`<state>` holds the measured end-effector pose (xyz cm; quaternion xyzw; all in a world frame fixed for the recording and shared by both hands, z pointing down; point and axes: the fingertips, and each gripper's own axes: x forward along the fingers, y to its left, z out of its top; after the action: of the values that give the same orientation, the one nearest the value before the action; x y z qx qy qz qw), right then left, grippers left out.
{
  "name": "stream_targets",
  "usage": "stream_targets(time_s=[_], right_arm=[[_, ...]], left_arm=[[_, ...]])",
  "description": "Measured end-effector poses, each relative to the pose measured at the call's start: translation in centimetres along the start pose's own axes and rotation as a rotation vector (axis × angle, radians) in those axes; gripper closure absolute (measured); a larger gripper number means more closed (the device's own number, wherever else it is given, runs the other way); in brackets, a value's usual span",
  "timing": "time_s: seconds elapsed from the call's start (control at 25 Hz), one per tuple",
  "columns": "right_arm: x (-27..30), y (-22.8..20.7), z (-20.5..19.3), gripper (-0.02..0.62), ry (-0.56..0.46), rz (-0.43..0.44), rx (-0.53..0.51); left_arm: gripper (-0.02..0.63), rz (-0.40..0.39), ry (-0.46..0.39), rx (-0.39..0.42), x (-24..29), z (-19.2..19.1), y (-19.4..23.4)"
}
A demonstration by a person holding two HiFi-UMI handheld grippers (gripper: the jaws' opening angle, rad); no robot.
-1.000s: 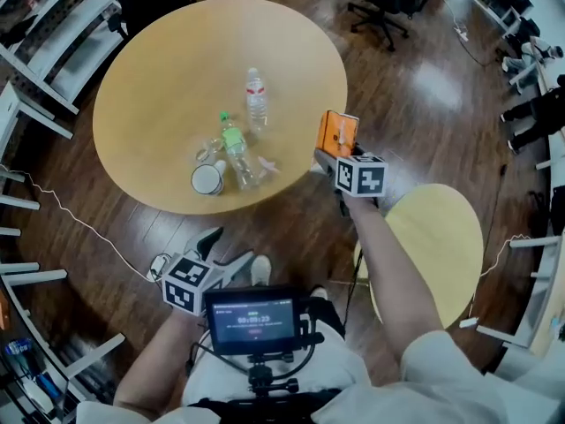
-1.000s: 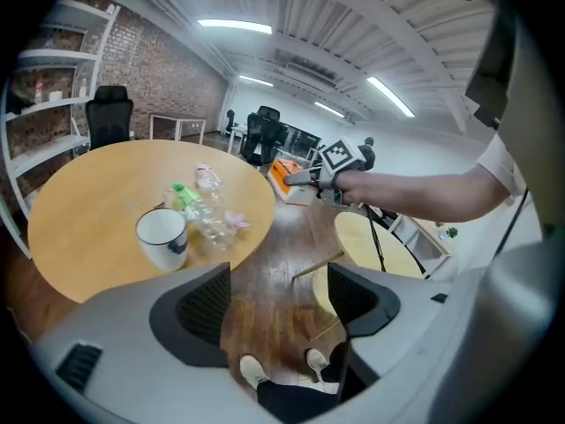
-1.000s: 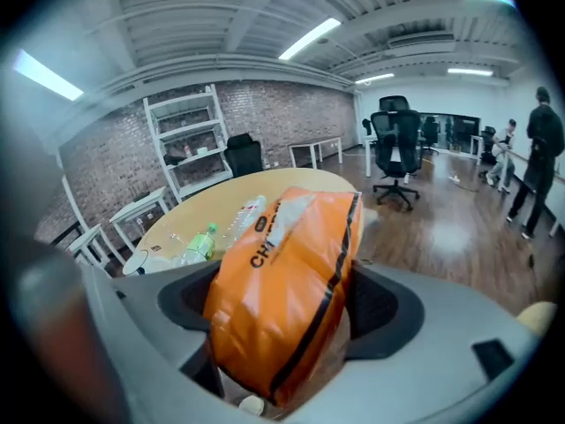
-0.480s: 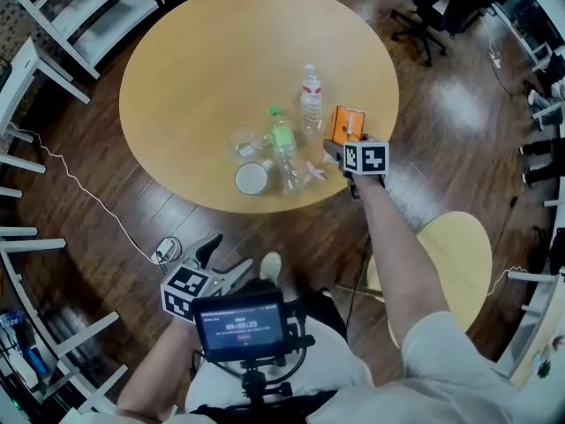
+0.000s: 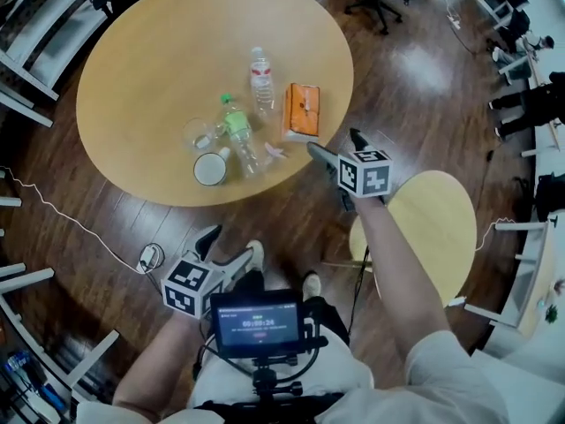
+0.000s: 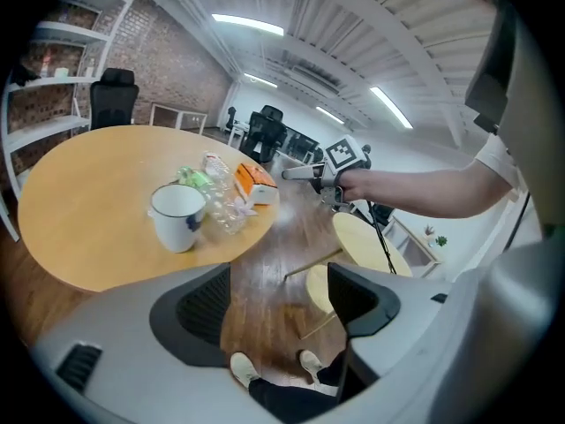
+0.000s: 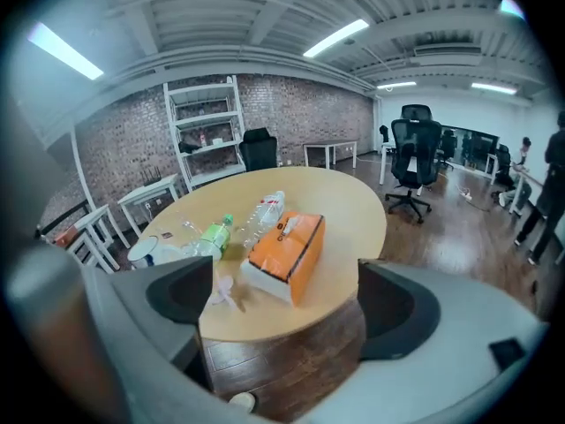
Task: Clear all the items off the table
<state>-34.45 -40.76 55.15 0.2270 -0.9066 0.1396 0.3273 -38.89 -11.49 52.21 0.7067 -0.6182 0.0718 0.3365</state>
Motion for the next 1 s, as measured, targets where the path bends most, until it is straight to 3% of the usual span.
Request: stream_targets(time_s=[0.12,0.44,0.68,1.0], right_arm=[[-5.8,1.1,-2.5,0.071,-0.032,0.013,0.027],[-22.9,1.4,-14.9,0.071,-0.106,-0.092,0.121],[-38.9,-1.0,-26.8,0.071,-0.132,-0.207,0.141],[-59.4,-4.4,-40.8,0.071,-0.153,-0.401,0.199]], left_arm=[[0.264,-0.047,0.011,0.032,1.1,-0.5,-3.0],[0.264,-0.164,0.033,0.157,3.3,-3.5,-13.5],[0.264,-0.228,0.004,0.241,3.9,-7.8,-27.0],[0.264,-0.243,-0.018,0.283,0.8,-14.1,-44.0]])
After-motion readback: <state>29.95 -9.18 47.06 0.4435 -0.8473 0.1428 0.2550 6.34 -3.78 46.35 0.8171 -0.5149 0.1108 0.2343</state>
